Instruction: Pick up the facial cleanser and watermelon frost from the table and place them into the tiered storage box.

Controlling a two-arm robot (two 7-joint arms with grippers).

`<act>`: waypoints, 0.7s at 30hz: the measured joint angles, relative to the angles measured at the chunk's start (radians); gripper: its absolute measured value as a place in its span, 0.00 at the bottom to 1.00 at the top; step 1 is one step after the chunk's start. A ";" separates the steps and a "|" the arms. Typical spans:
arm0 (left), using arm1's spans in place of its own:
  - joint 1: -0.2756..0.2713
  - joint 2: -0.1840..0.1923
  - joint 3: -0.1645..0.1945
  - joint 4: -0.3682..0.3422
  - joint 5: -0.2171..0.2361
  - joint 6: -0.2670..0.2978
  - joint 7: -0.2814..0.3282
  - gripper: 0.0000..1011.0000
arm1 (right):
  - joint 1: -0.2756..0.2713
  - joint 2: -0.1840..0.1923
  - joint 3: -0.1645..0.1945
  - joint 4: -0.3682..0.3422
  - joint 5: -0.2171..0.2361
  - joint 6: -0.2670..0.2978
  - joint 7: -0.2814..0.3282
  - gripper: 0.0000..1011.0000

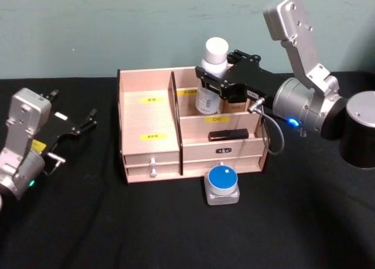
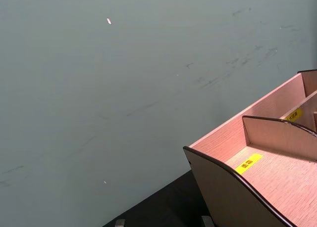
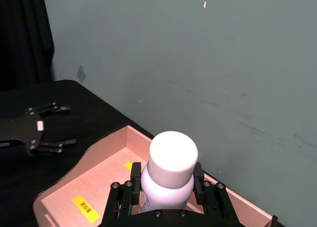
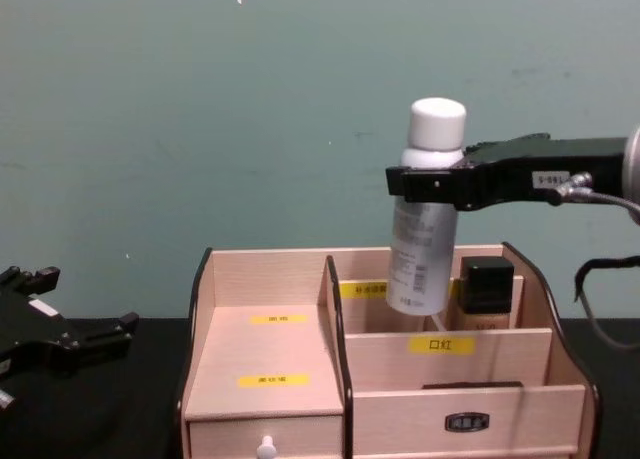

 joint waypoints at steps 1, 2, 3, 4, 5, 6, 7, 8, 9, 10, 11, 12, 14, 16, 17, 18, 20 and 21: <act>0.000 0.000 0.000 0.000 0.000 0.000 0.000 0.99 | 0.005 -0.003 -0.001 0.009 -0.001 -0.003 0.001 0.61; 0.000 0.000 0.000 0.000 0.000 0.000 0.000 0.99 | 0.011 -0.008 -0.002 0.019 -0.002 -0.006 0.003 0.61; 0.000 0.000 0.000 0.000 0.000 0.000 0.000 0.99 | 0.021 -0.016 -0.004 0.038 -0.003 -0.013 0.007 0.61; 0.000 0.000 0.000 0.000 0.000 0.000 0.000 0.99 | 0.027 -0.020 -0.006 0.048 -0.005 -0.015 0.008 0.61; 0.000 0.000 0.000 0.000 0.000 0.000 0.000 0.99 | 0.032 -0.024 -0.007 0.056 -0.006 -0.019 0.011 0.61; 0.000 0.000 0.000 0.000 0.000 0.000 0.000 0.99 | 0.036 -0.027 -0.009 0.064 -0.007 -0.021 0.012 0.61; 0.000 0.000 0.000 0.000 0.000 0.000 0.000 0.99 | 0.041 -0.030 -0.011 0.073 -0.008 -0.023 0.014 0.61; 0.000 0.000 0.000 0.000 0.000 0.000 0.000 0.99 | 0.051 -0.037 -0.015 0.089 -0.011 -0.028 0.017 0.61; 0.000 0.000 0.000 0.000 0.000 0.000 0.000 0.99 | 0.055 -0.040 -0.017 0.096 -0.011 -0.030 0.019 0.61; 0.000 0.000 0.000 0.000 0.000 0.000 0.000 0.99 | 0.062 -0.045 -0.021 0.110 -0.014 -0.035 0.022 0.61; 0.000 0.000 0.000 0.000 0.000 0.000 0.000 0.99 | 0.065 -0.048 -0.022 0.117 -0.015 -0.036 0.023 0.61; 0.000 0.000 0.000 0.000 0.000 0.000 0.000 0.99 | 0.069 -0.050 -0.024 0.123 -0.016 -0.038 0.025 0.61; 0.000 0.000 0.000 0.000 0.000 0.000 0.000 0.99 | 0.077 -0.057 -0.027 0.138 -0.018 -0.044 0.028 0.61; 0.000 0.000 0.000 0.000 0.000 0.000 0.000 0.99 | 0.084 -0.063 -0.030 0.152 -0.021 -0.049 0.029 0.61; 0.000 0.000 0.000 0.000 0.000 0.000 0.000 0.99 | 0.086 -0.065 -0.031 0.156 -0.022 -0.049 0.029 0.61; 0.000 0.000 0.000 0.000 0.000 0.000 0.000 0.99 | 0.088 -0.067 -0.032 0.159 -0.024 -0.050 0.030 0.61; 0.000 0.000 0.000 0.000 0.000 0.000 0.000 0.99 | 0.091 -0.069 -0.032 0.165 -0.025 -0.051 0.030 0.61; 0.000 0.000 0.000 0.000 0.000 0.000 0.000 0.99 | 0.092 -0.071 -0.033 0.169 -0.027 -0.052 0.030 0.61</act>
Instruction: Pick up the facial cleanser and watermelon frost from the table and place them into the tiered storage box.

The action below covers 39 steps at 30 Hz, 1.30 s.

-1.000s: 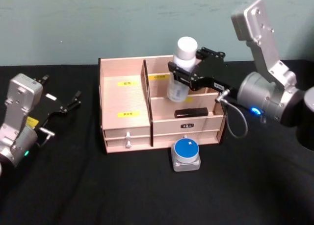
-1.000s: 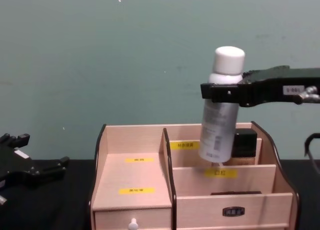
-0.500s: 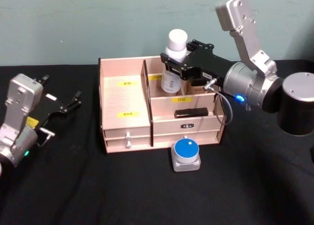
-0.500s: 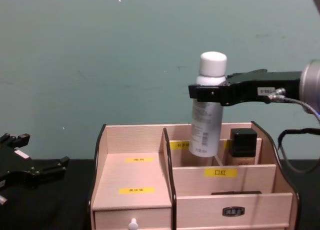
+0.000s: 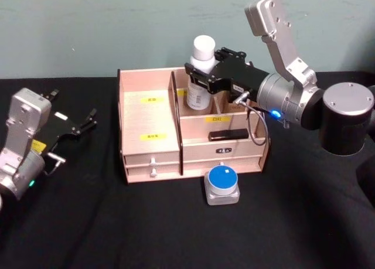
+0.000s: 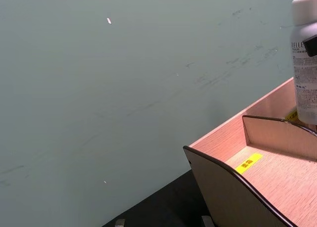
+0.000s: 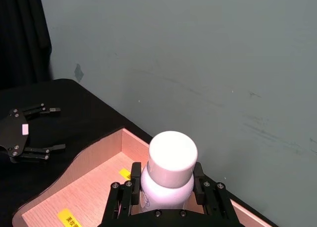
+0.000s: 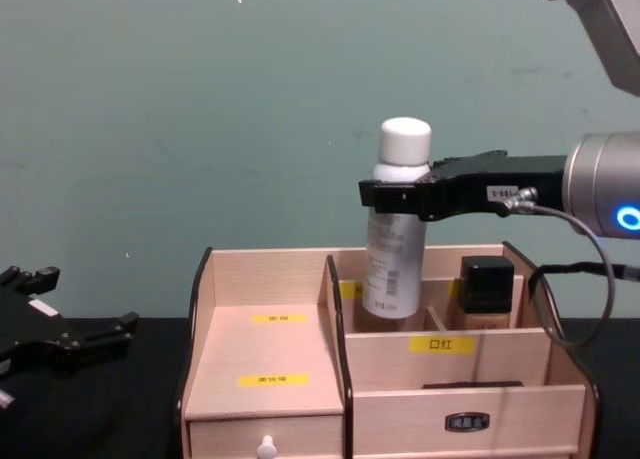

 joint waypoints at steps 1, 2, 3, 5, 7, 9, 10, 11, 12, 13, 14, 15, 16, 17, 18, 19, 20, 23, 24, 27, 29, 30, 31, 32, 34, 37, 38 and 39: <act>0.000 0.000 0.000 0.000 0.000 0.000 0.000 0.99 | 0.000 -0.001 0.000 0.002 -0.001 0.000 0.000 0.61; 0.000 0.000 0.000 0.000 0.000 0.000 0.000 0.99 | 0.001 -0.002 0.000 0.003 -0.002 -0.001 0.000 0.61; 0.000 0.000 0.000 0.000 0.000 0.000 0.000 0.99 | 0.001 -0.002 0.000 0.004 -0.003 -0.001 0.000 0.61; 0.000 0.000 0.000 0.000 0.000 0.000 0.000 0.99 | 0.000 -0.004 0.000 0.005 -0.005 -0.001 0.000 0.61; 0.000 0.000 0.000 0.000 0.000 0.000 0.000 0.99 | 0.000 -0.004 0.000 0.006 -0.006 -0.001 0.000 0.61; 0.000 0.000 0.000 0.000 0.000 0.000 0.000 0.99 | -0.002 -0.005 0.000 0.008 -0.006 -0.001 0.000 0.61; 0.000 0.000 0.000 0.000 0.000 0.000 0.000 0.99 | -0.002 -0.005 0.000 0.008 -0.006 -0.001 0.000 0.61; 0.000 0.000 0.000 0.000 0.000 0.000 0.000 0.99 | -0.003 -0.006 0.001 0.011 -0.006 0.000 0.000 0.61; 0.000 0.000 0.000 0.000 0.000 0.000 0.000 0.99 | -0.004 -0.007 0.001 0.012 -0.007 0.000 0.000 0.61; 0.000 0.000 0.000 0.000 0.000 0.000 0.000 0.99 | -0.004 -0.007 0.001 0.013 -0.007 0.000 0.000 0.61; 0.000 0.000 0.000 0.000 0.000 0.000 0.000 0.99 | -0.004 -0.008 0.001 0.015 -0.007 0.000 0.001 0.61; 0.000 0.000 0.000 0.000 0.000 0.000 0.000 0.99 | -0.005 -0.009 0.000 0.019 -0.008 0.000 0.001 0.61; 0.000 0.000 0.000 0.000 0.000 0.000 0.000 0.99 | -0.005 -0.010 0.000 0.021 -0.008 0.000 0.002 0.61; 0.000 0.000 0.000 0.000 0.000 0.000 0.000 0.99 | -0.005 -0.011 0.000 0.024 -0.008 0.000 0.003 0.61; 0.000 0.000 0.000 0.000 0.000 0.000 0.000 0.99 | -0.005 -0.012 -0.001 0.028 -0.009 0.000 0.004 0.61; 0.000 0.000 0.000 0.000 0.000 0.000 0.000 0.99 | -0.006 -0.012 -0.001 0.029 -0.009 0.000 0.004 0.61; 0.000 0.000 0.000 0.000 0.000 0.000 0.000 0.99 | -0.006 -0.013 -0.001 0.031 -0.009 0.000 0.005 0.61; 0.000 0.000 0.000 0.000 0.000 0.000 0.000 0.99 | -0.007 -0.015 -0.003 0.040 -0.010 -0.002 0.007 0.61; 0.000 0.000 0.000 0.000 0.000 0.000 0.000 0.99 | -0.007 -0.015 -0.004 0.043 -0.010 -0.002 0.008 0.61; 0.000 0.000 0.000 0.000 0.000 0.000 0.000 0.99 | -0.007 -0.018 -0.007 0.057 -0.013 -0.005 0.009 0.61; 0.000 0.000 0.000 0.000 0.000 0.000 0.000 0.99 | -0.007 -0.021 -0.009 0.069 -0.014 -0.006 0.012 0.61; 0.000 0.000 0.000 0.000 0.000 0.000 0.000 0.99 | -0.007 -0.022 -0.009 0.073 -0.014 -0.007 0.013 0.61; 0.000 0.000 0.000 0.000 0.000 0.000 0.000 0.99 | -0.007 -0.022 -0.010 0.077 -0.014 -0.008 0.013 0.61; 0.000 0.000 0.000 0.000 0.000 0.000 0.000 0.99 | -0.007 -0.023 -0.010 0.084 -0.014 -0.009 0.015 0.61; 0.000 0.000 0.000 0.000 0.000 0.000 0.000 0.99 | -0.007 -0.024 -0.011 0.091 -0.014 -0.010 0.016 0.61; 0.000 0.000 0.000 0.000 0.000 0.000 0.000 0.99 | -0.006 -0.025 -0.014 0.108 -0.016 -0.011 0.023 0.61; 0.000 0.000 0.000 0.000 0.000 0.000 0.000 0.99 | -0.005 -0.026 -0.014 0.112 -0.016 -0.011 0.023 0.61; 0.000 0.000 0.000 0.000 0.000 0.000 0.000 0.99 | -0.005 -0.027 -0.014 0.114 -0.016 -0.012 0.024 0.61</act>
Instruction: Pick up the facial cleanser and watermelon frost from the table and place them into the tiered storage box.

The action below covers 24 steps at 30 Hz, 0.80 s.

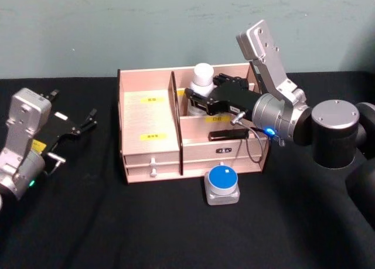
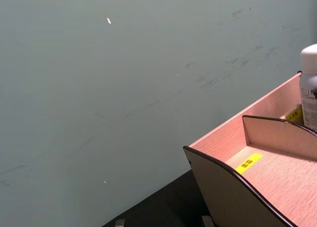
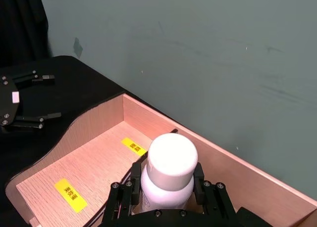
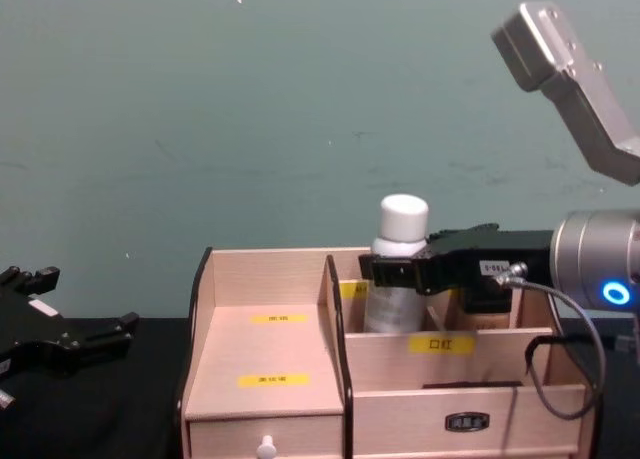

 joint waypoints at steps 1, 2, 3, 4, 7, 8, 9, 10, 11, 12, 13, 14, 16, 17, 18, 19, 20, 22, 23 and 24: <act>0.000 0.000 0.000 0.000 0.000 0.000 0.000 0.99 | 0.000 0.000 0.000 0.002 0.000 0.000 0.000 0.61; 0.000 0.000 0.000 0.000 0.000 0.000 0.000 0.99 | 0.001 -0.001 -0.002 0.009 -0.001 -0.001 0.001 0.61; 0.000 0.000 0.000 0.000 0.000 0.000 0.000 0.99 | 0.001 -0.001 -0.002 0.009 -0.001 -0.001 0.001 0.61; 0.000 0.000 0.000 0.000 0.000 0.000 0.000 0.99 | 0.002 -0.002 -0.003 0.012 -0.002 -0.001 0.002 0.61; 0.000 0.000 0.000 0.000 0.000 0.000 0.000 0.99 | 0.007 -0.003 -0.011 0.025 -0.011 -0.004 0.005 0.61; 0.000 0.000 0.000 0.000 0.000 0.000 0.000 0.99 | 0.007 -0.003 -0.011 0.025 -0.011 -0.004 0.005 0.61; 0.000 0.000 0.000 0.000 0.000 0.000 0.000 0.99 | 0.007 -0.003 -0.011 0.025 -0.011 -0.004 0.005 0.61; 0.000 0.000 0.000 0.000 0.000 0.000 0.000 0.99 | 0.007 -0.003 -0.011 0.025 -0.011 -0.004 0.005 0.61; 0.000 0.000 0.000 0.000 0.000 0.000 0.000 0.99 | 0.007 -0.003 -0.011 0.025 -0.011 -0.004 0.005 0.61; 0.000 0.000 0.000 0.000 0.000 0.000 0.000 0.99 | 0.007 -0.003 -0.011 0.025 -0.011 -0.004 0.005 0.61; 0.000 0.000 0.000 0.000 0.000 0.000 0.000 0.99 | 0.007 -0.003 -0.010 0.024 -0.011 -0.004 0.005 0.61; 0.000 0.000 0.000 0.000 0.000 0.000 0.000 0.99 | 0.007 -0.003 -0.010 0.024 -0.011 -0.003 0.005 0.61; 0.000 0.000 0.000 0.000 0.000 0.000 0.000 0.99 | 0.007 -0.003 -0.010 0.024 -0.011 -0.003 0.005 0.61; 0.000 0.000 0.000 0.000 0.000 0.000 0.000 0.99 | 0.006 -0.003 -0.010 0.023 -0.011 -0.003 0.005 0.61; 0.000 0.000 0.000 0.000 0.000 0.000 0.000 0.99 | 0.006 -0.003 -0.009 0.023 -0.011 -0.003 0.005 0.61; 0.000 0.000 0.000 0.000 0.000 0.000 0.000 0.99 | 0.006 -0.003 -0.009 0.023 -0.011 -0.003 0.005 0.63; 0.000 0.000 0.000 0.000 0.000 0.000 0.000 0.99 | 0.006 -0.003 -0.009 0.023 -0.010 -0.003 0.005 0.65; 0.000 0.000 0.000 0.000 0.000 0.000 0.000 0.99 | 0.006 -0.002 -0.009 0.022 -0.010 -0.002 0.005 0.71; 0.000 0.000 0.000 0.000 0.000 0.000 0.000 0.99 | 0.006 -0.002 -0.009 0.022 -0.010 -0.002 0.005 0.72; 0.000 0.000 0.000 0.000 0.000 0.000 0.000 0.99 | 0.006 -0.002 -0.008 0.022 -0.009 -0.002 0.005 0.76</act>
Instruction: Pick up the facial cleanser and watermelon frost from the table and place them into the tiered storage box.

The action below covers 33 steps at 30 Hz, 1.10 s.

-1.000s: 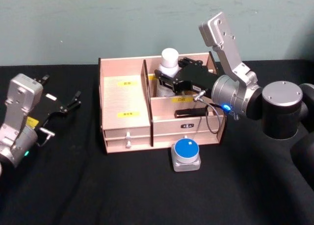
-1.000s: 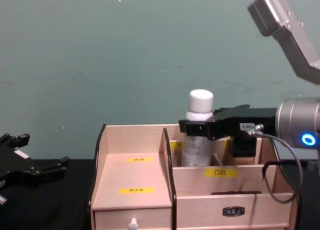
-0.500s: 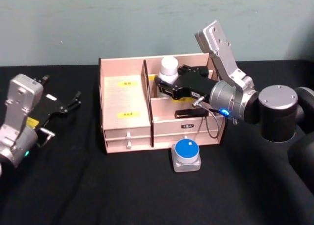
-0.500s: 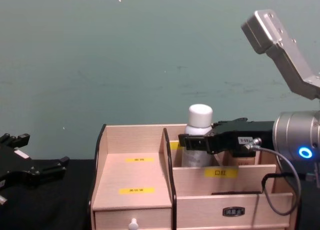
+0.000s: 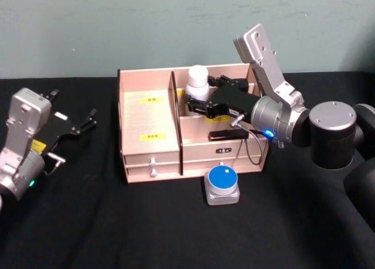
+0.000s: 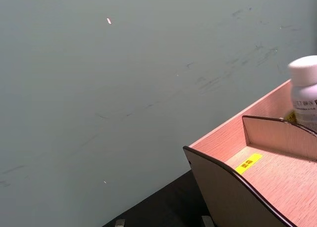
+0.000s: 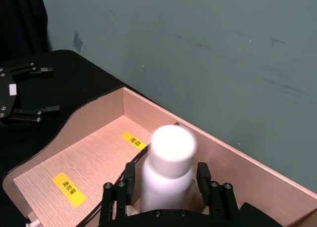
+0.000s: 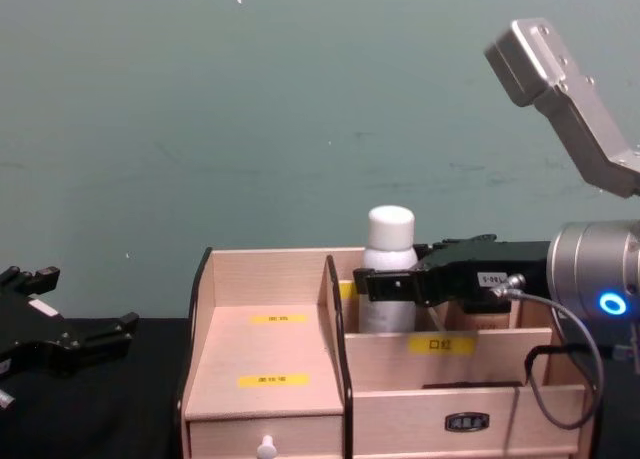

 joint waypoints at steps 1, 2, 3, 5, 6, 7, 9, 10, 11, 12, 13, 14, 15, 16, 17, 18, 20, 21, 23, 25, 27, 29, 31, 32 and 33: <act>0.000 0.000 0.000 0.000 0.000 0.000 0.000 0.99 | 0.000 0.000 0.000 0.000 0.000 0.000 0.000 0.80; 0.000 0.000 0.000 0.000 0.000 0.000 0.000 0.99 | -0.002 0.000 0.002 -0.003 0.001 0.000 -0.001 0.81; 0.000 0.000 0.000 0.000 0.000 0.000 0.000 0.99 | -0.003 0.001 0.004 -0.007 0.001 -0.001 -0.002 0.83; 0.000 0.000 0.000 0.000 0.000 0.000 0.000 0.99 | -0.010 0.005 0.013 -0.025 0.001 -0.008 -0.008 0.90; 0.000 0.000 0.000 0.000 0.000 0.000 0.000 0.99 | -0.013 0.007 0.016 -0.032 0.002 -0.010 -0.009 0.93; 0.000 0.000 0.000 0.000 0.000 0.000 0.000 0.99 | -0.016 0.009 0.019 -0.041 0.002 -0.012 -0.011 0.95; 0.000 0.000 0.000 0.000 0.000 0.000 0.000 0.99 | -0.024 0.016 0.025 -0.066 0.002 -0.017 -0.014 0.99; 0.000 0.000 0.000 0.000 0.000 0.000 0.000 0.99 | -0.028 0.019 0.027 -0.077 0.001 -0.018 -0.015 0.99; 0.000 0.000 0.000 0.000 0.000 0.000 0.000 0.99 | -0.037 0.026 0.031 -0.102 0.001 -0.019 -0.017 0.99; 0.000 0.000 0.000 0.000 0.000 0.000 0.000 0.99 | -0.042 0.030 0.033 -0.114 0.001 -0.019 -0.017 0.99; 0.000 0.000 0.000 0.000 0.000 0.000 0.000 0.99 | -0.047 0.033 0.034 -0.125 0.001 -0.018 -0.018 0.99; 0.000 0.000 0.000 0.000 0.000 0.000 0.000 0.99 | -0.054 0.038 0.036 -0.140 0.001 -0.017 -0.020 0.99; 0.000 0.000 0.000 0.000 0.000 0.000 0.000 0.99 | -0.066 0.046 0.040 -0.165 0.001 -0.014 -0.021 0.99; 0.000 0.000 0.000 0.000 0.000 0.000 0.000 0.99 | -0.073 0.050 0.042 -0.179 0.001 -0.012 -0.022 0.99; 0.000 0.000 0.000 0.000 0.000 0.000 0.000 0.99 | -0.091 0.062 0.047 -0.210 0.001 -0.004 -0.024 0.99; 0.000 0.000 0.000 0.000 0.000 0.000 0.000 0.99 | -0.101 0.068 0.049 -0.228 0.001 0.000 -0.025 0.99; 0.000 0.000 0.000 0.000 0.000 0.000 0.000 0.99 | -0.133 0.088 0.056 -0.276 0.002 0.014 -0.031 0.99; 0.000 0.000 0.000 0.000 0.000 0.000 0.000 0.99 | -0.145 0.095 0.059 -0.295 0.003 0.019 -0.032 0.99; 0.000 0.000 0.000 0.000 0.000 0.000 0.000 0.99 | -0.172 0.111 0.065 -0.332 0.003 0.031 -0.037 0.99; 0.000 0.000 0.000 0.000 0.000 0.000 0.000 0.99 | -0.212 0.136 0.072 -0.384 0.001 0.049 -0.045 0.99; 0.000 0.000 0.000 0.000 0.000 0.000 0.000 0.99 | -0.252 0.158 0.082 -0.434 -0.003 0.064 -0.052 0.99; 0.000 0.000 0.000 0.000 0.000 0.000 0.000 0.99 | -0.283 0.174 0.090 -0.469 -0.004 0.073 -0.055 0.99; 0.000 0.000 0.000 0.000 0.000 0.000 0.000 0.99 | -0.326 0.194 0.101 -0.512 -0.006 0.085 -0.059 0.99; 0.000 0.000 0.000 0.000 0.000 0.000 0.000 0.99 | -0.340 0.201 0.105 -0.526 -0.006 0.090 -0.061 0.99; 0.000 0.000 0.000 0.000 0.000 0.000 0.000 0.99 | -0.354 0.206 0.108 -0.538 -0.007 0.094 -0.062 0.99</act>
